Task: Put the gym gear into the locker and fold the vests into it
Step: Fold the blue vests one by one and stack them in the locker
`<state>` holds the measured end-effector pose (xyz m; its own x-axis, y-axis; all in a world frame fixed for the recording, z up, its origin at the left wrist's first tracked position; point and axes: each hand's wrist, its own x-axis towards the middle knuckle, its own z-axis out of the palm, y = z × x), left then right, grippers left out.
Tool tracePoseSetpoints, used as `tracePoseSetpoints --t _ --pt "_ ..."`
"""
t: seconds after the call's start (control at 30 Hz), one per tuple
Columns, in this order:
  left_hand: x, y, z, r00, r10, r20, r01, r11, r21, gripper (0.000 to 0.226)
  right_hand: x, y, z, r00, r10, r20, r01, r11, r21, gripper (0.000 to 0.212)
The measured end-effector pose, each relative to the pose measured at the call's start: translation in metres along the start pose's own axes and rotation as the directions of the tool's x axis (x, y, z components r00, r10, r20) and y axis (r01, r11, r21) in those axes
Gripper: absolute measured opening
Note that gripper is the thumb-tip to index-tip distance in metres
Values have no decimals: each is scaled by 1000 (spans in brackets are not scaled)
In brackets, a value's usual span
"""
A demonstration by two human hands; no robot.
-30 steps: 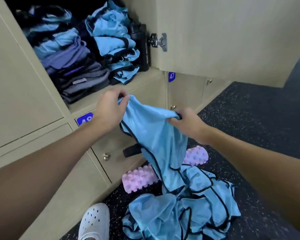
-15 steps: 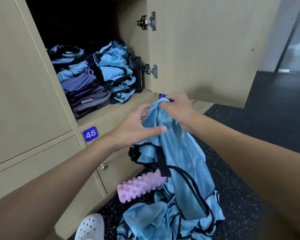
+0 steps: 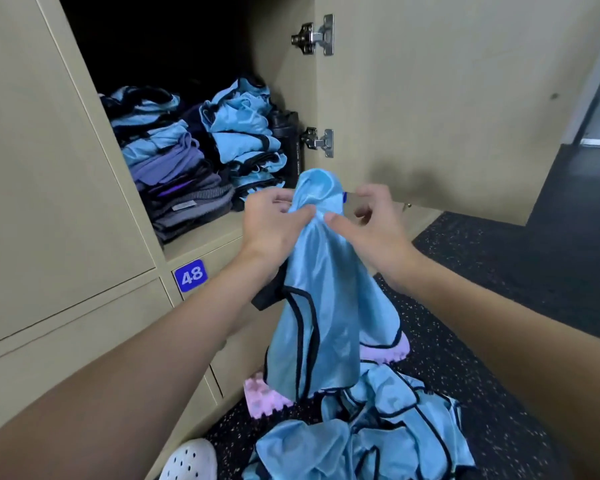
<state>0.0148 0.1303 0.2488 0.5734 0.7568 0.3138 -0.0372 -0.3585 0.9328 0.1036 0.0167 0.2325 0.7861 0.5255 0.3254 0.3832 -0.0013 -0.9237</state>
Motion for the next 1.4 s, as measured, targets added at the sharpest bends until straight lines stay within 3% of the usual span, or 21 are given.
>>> tracePoseSetpoints --t 0.1,0.2,0.33,0.47,0.6,0.67,0.73,0.8,0.97,1.1,1.17,1.33,1.4 --pt "14 5 -7 987 12 -163 -16 999 -27 18 -7 7 6 992 -66 106 70 997 -32 48" --pt "18 5 -8 980 34 -196 -49 996 -72 37 -12 15 13 956 -72 286 117 983 -144 45" --pt "18 1 -12 985 68 -158 -77 995 -55 59 -9 23 17 967 -114 226 165 961 -221 13" --pt "17 1 -22 995 51 -87 -48 998 32 57 -5 16 9 979 -67 191 109 969 -221 18" --pt "17 -3 -29 987 86 139 -139 889 436 40 -1 8 1 981 -77 179 108 979 -174 24" --pt "12 0 -32 927 56 371 -207 901 381 56 1 3 -3 981 -66 180 88 989 -117 24" --pt "5 3 -31 807 -6 591 -150 965 214 72 0 -2 -7 972 -47 231 71 993 -95 21" --pt "1 0 -28 751 -34 660 -107 979 172 64 -3 -5 -10 956 -26 291 56 994 -98 18" --pt "5 -4 -25 809 3 588 -176 956 237 12 -4 -6 -15 957 -10 290 27 998 -55 12" --pt "9 -2 -27 886 40 461 -147 969 200 17 -4 -6 -23 924 103 369 -75 993 -88 34" --pt "13 -1 -29 926 67 371 -145 972 186 20 -3 -8 -28 892 126 434 -60 985 -162 21" --pt "22 0 -40 981 145 130 -178 938 296 24 -2 -12 -42 874 196 444 -52 947 -316 27" --pt "18 3 -39 980 130 148 -171 935 312 23 -1 -14 -44 898 186 399 -76 958 -277 28"
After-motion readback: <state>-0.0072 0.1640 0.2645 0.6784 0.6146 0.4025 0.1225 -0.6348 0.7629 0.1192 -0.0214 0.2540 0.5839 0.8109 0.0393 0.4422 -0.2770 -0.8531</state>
